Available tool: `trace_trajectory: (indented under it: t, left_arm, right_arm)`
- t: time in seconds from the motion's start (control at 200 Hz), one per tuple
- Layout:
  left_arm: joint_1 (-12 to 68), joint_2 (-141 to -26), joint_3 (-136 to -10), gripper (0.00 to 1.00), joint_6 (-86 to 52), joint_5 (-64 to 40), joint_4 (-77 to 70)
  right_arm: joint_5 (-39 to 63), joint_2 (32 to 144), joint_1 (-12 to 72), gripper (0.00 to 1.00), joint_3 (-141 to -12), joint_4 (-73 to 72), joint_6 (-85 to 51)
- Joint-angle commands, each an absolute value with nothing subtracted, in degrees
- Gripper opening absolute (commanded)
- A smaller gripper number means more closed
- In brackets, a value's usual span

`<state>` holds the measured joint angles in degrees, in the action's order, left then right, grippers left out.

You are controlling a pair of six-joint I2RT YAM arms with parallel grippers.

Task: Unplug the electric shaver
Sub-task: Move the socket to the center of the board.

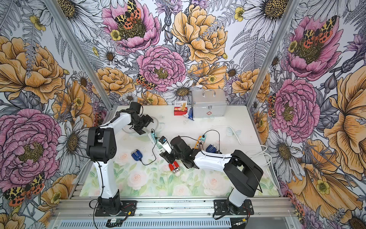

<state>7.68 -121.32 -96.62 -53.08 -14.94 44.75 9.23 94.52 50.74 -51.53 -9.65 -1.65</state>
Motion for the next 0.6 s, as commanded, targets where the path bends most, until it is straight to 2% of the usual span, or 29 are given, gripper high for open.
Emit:
trace_trajectory:
  t: [0.0, 0.595]
  left_arm:
    - [8.5, -123.1, -99.5, 0.91, -53.8, -17.2, 48.3]
    - [8.5, -126.0, -101.4, 0.88, -52.6, -17.7, 56.1]
  right_arm:
    - [10.9, 96.0, 50.8, 0.54, -52.9, -14.6, -2.0]
    - [8.5, 99.1, 51.4, 0.50, -48.1, -24.5, -1.4]
